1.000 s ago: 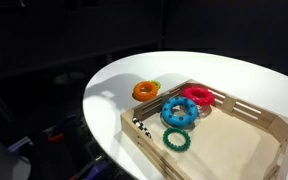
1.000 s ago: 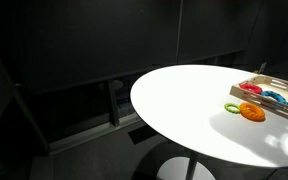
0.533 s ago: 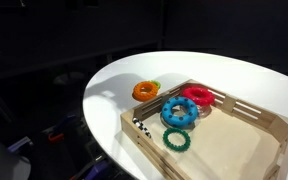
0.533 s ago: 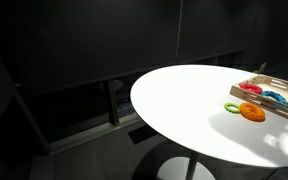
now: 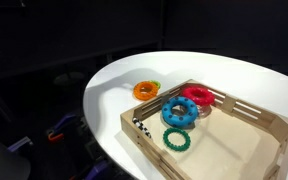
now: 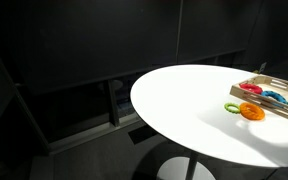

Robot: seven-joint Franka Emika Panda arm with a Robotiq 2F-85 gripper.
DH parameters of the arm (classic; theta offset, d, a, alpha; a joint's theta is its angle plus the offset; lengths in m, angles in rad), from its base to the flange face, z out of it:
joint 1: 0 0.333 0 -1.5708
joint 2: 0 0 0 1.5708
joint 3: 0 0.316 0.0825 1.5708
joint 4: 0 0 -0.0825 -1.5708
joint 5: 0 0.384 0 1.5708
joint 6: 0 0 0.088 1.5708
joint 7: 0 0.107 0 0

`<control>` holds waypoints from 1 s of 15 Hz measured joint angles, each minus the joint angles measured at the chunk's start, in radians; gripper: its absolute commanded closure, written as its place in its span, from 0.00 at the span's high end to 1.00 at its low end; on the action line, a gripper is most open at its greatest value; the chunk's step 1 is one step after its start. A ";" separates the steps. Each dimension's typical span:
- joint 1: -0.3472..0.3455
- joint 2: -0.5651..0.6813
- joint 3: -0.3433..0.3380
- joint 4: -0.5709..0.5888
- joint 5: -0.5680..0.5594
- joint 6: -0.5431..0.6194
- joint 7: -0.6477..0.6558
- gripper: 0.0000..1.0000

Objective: Remove the red ring from the box

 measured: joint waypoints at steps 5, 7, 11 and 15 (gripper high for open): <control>-0.002 0.165 -0.012 0.136 0.006 0.005 0.046 1.00; -0.011 0.229 -0.024 0.184 0.006 0.012 0.063 1.00; -0.036 0.343 -0.060 0.246 0.008 0.069 0.098 1.00; -0.067 0.431 -0.086 0.264 0.008 0.160 0.146 1.00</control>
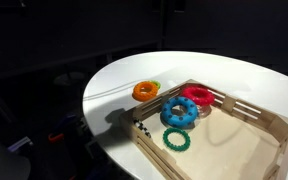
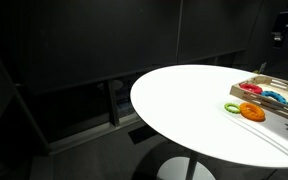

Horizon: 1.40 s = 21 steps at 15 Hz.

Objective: Remove the red ring from the box

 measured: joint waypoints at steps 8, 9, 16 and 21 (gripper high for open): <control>-0.033 0.148 -0.023 0.001 -0.002 0.155 0.120 1.00; -0.036 0.164 -0.028 0.001 -0.002 0.172 0.132 1.00; -0.048 0.226 -0.049 0.016 -0.002 0.201 0.166 1.00; -0.048 0.229 -0.051 0.013 -0.008 0.239 0.185 1.00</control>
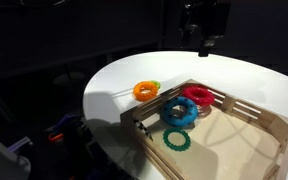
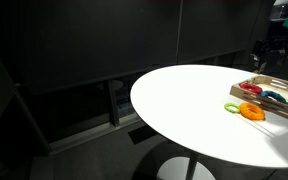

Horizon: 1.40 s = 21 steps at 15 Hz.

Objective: Remove the red ring from the box

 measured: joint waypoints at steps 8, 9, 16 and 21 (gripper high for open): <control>-0.009 0.100 -0.043 -0.001 -0.051 0.209 0.135 1.00; -0.009 0.116 -0.050 -0.002 -0.062 0.220 0.148 1.00; -0.007 0.210 -0.082 -0.002 -0.145 0.272 0.208 1.00; 0.007 0.255 -0.091 -0.002 -0.176 0.288 0.218 1.00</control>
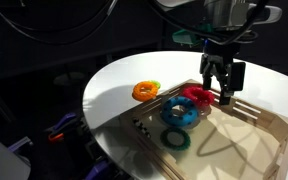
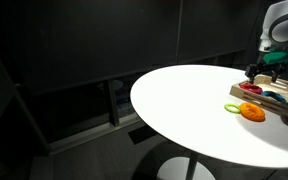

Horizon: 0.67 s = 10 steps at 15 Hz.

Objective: Remove the red ring from the box

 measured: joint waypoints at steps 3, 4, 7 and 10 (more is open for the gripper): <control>0.005 0.007 -0.001 -0.004 0.000 0.000 0.000 1.00; 0.005 0.007 -0.001 -0.006 0.000 0.000 0.000 1.00; 0.006 0.009 -0.003 -0.011 0.000 -0.003 0.000 1.00; 0.006 0.012 -0.004 -0.019 0.000 -0.004 0.000 1.00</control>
